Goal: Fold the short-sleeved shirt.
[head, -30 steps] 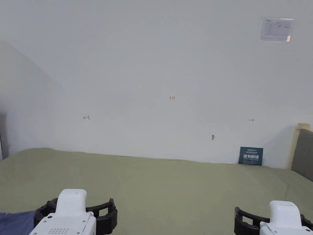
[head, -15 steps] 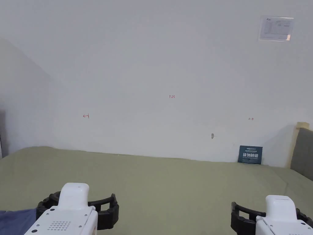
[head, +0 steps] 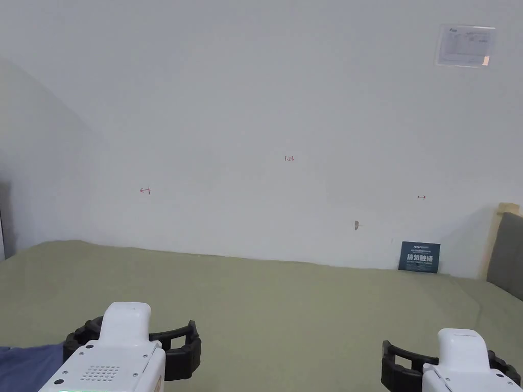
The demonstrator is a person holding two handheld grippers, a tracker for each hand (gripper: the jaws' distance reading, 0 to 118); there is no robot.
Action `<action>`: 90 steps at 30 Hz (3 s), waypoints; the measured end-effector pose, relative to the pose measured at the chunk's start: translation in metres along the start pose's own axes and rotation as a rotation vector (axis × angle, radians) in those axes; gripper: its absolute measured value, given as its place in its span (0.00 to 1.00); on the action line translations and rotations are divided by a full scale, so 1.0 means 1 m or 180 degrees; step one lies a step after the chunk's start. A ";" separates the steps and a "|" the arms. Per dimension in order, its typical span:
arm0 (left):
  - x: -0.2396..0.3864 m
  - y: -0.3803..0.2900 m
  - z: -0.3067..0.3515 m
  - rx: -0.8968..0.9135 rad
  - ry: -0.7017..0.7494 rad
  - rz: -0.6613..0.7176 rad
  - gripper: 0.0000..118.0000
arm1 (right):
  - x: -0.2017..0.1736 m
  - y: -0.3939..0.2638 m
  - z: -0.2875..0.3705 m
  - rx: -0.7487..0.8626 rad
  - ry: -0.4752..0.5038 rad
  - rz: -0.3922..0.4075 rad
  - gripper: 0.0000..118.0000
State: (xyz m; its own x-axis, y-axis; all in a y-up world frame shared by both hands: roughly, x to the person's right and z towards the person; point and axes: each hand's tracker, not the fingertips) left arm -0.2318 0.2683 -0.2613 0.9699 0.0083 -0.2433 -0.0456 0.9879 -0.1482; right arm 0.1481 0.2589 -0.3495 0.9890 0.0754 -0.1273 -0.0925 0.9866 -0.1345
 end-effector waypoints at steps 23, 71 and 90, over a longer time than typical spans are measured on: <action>0.000 0.001 0.000 0.0087 -0.0052 0.0039 1.00 | -0.002 0.001 -0.001 0.0039 0.0037 0.0048 1.00; -0.104 -0.008 0.057 -0.0075 0.0813 -0.0062 0.00 | -0.149 0.019 -0.008 -0.0180 0.1045 0.0108 0.00; -0.300 -0.019 -0.008 -0.1387 0.0920 0.0357 0.00 | -0.353 -0.021 -0.050 -0.0448 0.2412 0.0529 0.00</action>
State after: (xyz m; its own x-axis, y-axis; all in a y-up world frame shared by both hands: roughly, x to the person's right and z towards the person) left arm -0.5241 0.2461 -0.1932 0.8508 0.0064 -0.5254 -0.2999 0.8270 -0.4755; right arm -0.2049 0.2044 -0.3505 0.6173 0.0511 -0.7851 -0.2961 0.9396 -0.1717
